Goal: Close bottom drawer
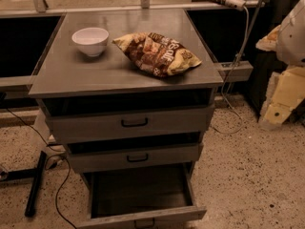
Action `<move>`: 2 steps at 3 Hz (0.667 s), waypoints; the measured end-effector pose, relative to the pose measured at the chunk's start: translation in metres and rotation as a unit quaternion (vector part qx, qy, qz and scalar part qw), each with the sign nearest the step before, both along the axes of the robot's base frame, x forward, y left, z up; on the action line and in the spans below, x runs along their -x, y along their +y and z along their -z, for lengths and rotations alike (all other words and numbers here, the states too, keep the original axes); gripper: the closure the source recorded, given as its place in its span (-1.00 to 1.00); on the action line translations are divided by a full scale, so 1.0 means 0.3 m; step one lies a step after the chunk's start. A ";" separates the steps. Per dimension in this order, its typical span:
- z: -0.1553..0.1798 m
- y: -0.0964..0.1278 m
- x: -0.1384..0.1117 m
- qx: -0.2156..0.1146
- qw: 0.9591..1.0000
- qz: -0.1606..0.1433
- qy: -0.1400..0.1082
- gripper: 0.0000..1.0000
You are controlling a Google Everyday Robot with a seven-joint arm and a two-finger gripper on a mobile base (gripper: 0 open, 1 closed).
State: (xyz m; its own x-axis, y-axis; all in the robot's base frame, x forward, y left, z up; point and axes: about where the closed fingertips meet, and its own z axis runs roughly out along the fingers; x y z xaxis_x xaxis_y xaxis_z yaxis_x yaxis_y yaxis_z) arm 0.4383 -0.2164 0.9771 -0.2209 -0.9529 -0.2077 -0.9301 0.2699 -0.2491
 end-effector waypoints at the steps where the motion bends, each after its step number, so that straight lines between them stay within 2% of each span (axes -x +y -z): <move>1: 0.000 0.000 0.000 0.000 1.000 0.000 0.000 -1.00; 2: 0.040 0.015 0.038 -0.007 1.000 -0.016 0.001 -1.00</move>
Offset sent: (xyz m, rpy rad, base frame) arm -0.0312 0.0106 -0.0374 0.0403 0.0249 0.0893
